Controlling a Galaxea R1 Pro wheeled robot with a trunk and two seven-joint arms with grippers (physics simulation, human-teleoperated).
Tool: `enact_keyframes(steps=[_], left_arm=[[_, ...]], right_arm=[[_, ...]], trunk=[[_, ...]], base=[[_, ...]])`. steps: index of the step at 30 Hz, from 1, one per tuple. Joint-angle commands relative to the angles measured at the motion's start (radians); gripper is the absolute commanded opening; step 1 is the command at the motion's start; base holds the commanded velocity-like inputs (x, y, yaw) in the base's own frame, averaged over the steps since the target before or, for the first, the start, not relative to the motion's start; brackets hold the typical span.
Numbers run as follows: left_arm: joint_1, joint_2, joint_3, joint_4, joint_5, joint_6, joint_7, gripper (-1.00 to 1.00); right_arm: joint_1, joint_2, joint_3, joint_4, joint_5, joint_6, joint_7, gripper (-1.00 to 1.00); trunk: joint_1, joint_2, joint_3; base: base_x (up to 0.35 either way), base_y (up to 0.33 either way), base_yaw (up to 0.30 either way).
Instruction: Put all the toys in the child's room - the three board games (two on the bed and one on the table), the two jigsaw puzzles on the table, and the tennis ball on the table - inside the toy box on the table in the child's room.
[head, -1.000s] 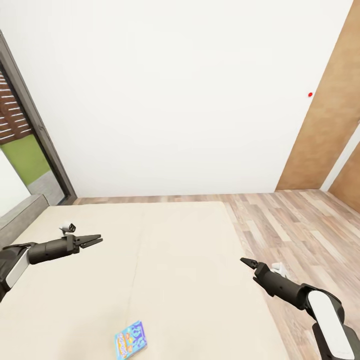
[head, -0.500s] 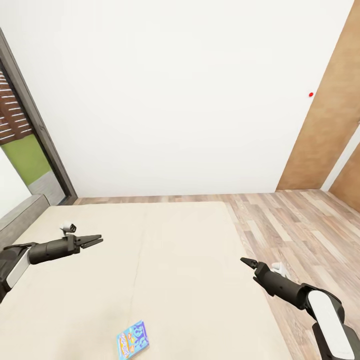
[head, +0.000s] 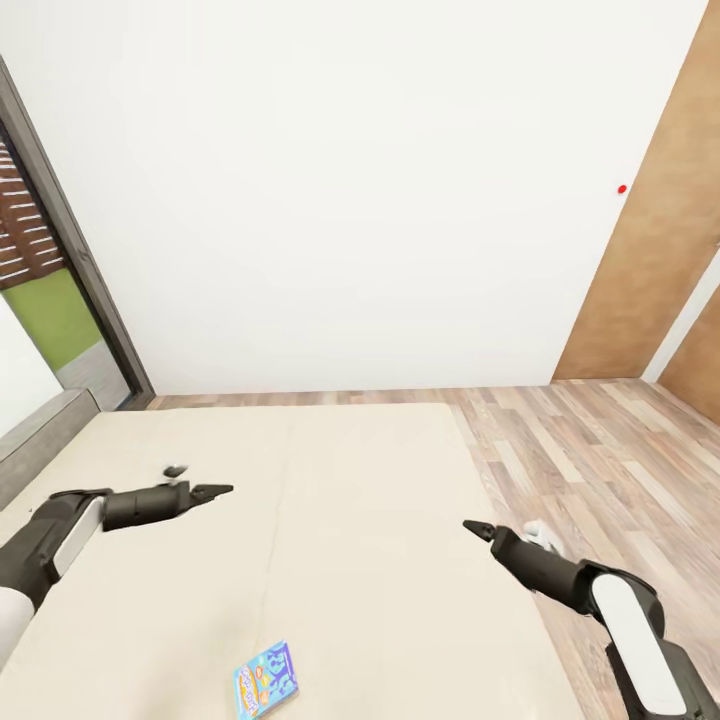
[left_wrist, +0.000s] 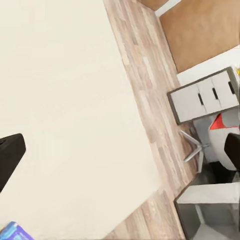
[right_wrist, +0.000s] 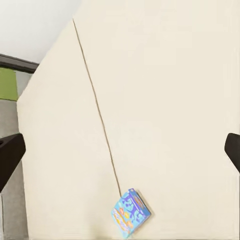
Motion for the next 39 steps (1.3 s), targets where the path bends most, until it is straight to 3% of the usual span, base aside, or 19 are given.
enact_keyframes(steps=[1,5,11,13,21,23,29,34,39], left_arm=[[-0.001,-0.006,-0.004,0.000,0.006,0.007,0.034,1.00],[-0.001,-0.052,-0.004,0.000,0.004,0.010,0.216,1.00],[-0.002,-0.098,-0.005,0.020,0.004,0.013,0.355,1.00],[-0.005,-0.115,-0.005,0.075,0.003,0.012,0.396,1.00],[-0.014,-0.127,-0.006,0.168,-0.007,0.008,0.425,1.00],[-0.015,-0.129,-0.006,0.180,-0.025,0.006,0.428,1.00],[-0.015,-0.136,-0.004,0.257,-0.132,-0.033,0.435,1.00],[-0.015,-0.138,-0.003,0.308,-0.159,-0.088,0.435,1.00],[-0.015,-0.142,-0.003,0.323,-0.165,-0.104,0.435,1.00]], right_arm=[[-0.001,0.000,0.012,-0.012,0.001,0.004,-0.013,1.00],[-0.001,0.002,0.077,-0.061,0.063,0.003,-0.035,1.00],[-0.001,0.003,0.107,-0.082,0.097,0.010,-0.069,1.00],[-0.001,0.003,0.106,-0.091,0.102,0.012,-0.076,1.00],[-0.001,-0.006,0.103,-0.096,0.105,0.018,-0.081,1.00],[-0.001,-0.008,0.102,-0.096,0.104,0.019,-0.081,1.00],[-0.001,-0.010,0.096,-0.096,0.098,0.021,-0.081,1.00],[-0.001,-0.010,0.096,-0.096,0.095,0.023,-0.079,1.00],[-0.001,-0.002,0.102,-0.099,0.094,0.060,-0.077,1.00]], trunk=[[0.001,-0.002,-0.002],[0.001,-0.002,-0.002],[0.001,-0.002,-0.002],[0.001,-0.002,-0.002],[0.001,-0.002,-0.010],[0.001,-0.002,-0.013],[0.001,-0.002,-0.023],[0.001,-0.002,-0.031],[0.001,-0.002,-0.039]], base=[[0.000,0.000,0.000],[0.000,0.000,0.000],[0.000,0.000,0.000],[0.000,0.000,0.000],[0.000,0.000,0.000],[0.000,0.000,0.000],[0.000,0.000,0.000],[0.000,0.000,0.000],[0.000,0.000,0.000]])
